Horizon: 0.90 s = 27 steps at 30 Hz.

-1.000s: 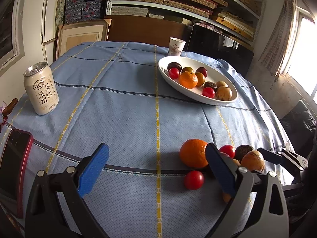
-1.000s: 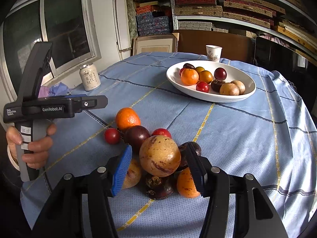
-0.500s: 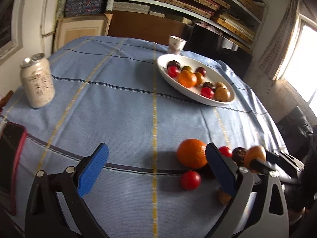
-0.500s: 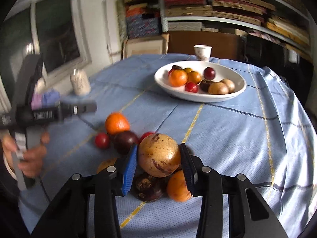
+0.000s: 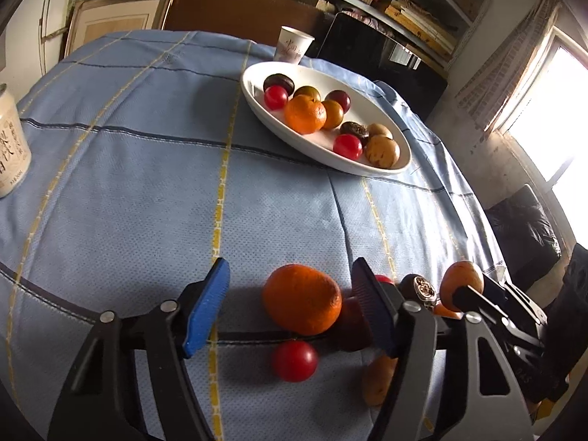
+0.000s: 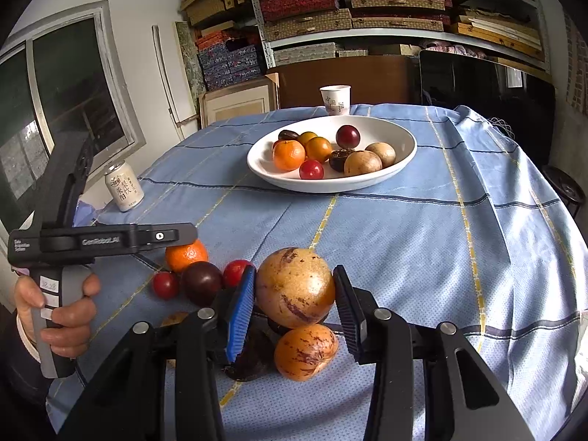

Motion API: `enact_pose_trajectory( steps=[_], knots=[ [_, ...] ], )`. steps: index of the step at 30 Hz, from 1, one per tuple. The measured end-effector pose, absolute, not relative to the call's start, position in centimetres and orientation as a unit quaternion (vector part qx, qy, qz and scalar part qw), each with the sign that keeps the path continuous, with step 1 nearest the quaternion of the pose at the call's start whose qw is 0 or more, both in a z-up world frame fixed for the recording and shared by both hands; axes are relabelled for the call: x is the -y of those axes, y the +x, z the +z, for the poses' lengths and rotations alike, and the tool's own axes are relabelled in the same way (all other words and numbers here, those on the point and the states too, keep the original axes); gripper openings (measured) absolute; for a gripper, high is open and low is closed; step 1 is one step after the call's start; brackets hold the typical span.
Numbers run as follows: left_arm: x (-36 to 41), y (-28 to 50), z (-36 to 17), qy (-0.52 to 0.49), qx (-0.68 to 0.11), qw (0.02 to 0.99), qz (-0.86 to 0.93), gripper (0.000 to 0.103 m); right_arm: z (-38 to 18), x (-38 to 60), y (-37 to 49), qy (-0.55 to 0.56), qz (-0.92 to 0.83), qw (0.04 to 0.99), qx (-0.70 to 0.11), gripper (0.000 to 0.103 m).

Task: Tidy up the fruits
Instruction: 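Grasp the speckled tan fruit with the right tool while the left tool grasps a large orange, then carry both fruits to the white plate and open both tools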

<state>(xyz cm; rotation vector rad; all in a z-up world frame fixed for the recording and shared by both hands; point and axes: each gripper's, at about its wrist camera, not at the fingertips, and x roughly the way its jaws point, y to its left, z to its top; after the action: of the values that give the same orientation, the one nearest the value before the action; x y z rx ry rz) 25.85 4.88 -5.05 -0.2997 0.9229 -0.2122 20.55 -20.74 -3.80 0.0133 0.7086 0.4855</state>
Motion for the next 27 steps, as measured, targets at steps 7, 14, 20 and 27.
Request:
enact_pose_trajectory(
  steps=[7, 14, 20, 27],
  knots=[
    [-4.1, 26.1, -5.8, -0.134, -0.459, 0.871, -0.111, 0.054, -3.7, 20.6, 20.4, 0.005, 0.241, 0.908, -0.344, 0.043],
    [-3.8, 26.0, -6.3, -0.129, -0.469, 0.866, -0.115, 0.046, -3.8, 20.6, 20.4, 0.006, 0.239, 0.907, -0.346, 0.043],
    [-3.9, 25.8, -6.3, -0.132, -0.468, 0.866, -0.116, 0.045, -3.8, 20.6, 20.5, 0.006, 0.240, 0.907, -0.346, 0.043],
    [-4.1, 24.8, -4.7, -0.123, -0.437, 0.885, -0.106, 0.045, -3.7, 21.2, 20.5, 0.016, 0.234, 0.912, -0.337, 0.043]
  ],
)
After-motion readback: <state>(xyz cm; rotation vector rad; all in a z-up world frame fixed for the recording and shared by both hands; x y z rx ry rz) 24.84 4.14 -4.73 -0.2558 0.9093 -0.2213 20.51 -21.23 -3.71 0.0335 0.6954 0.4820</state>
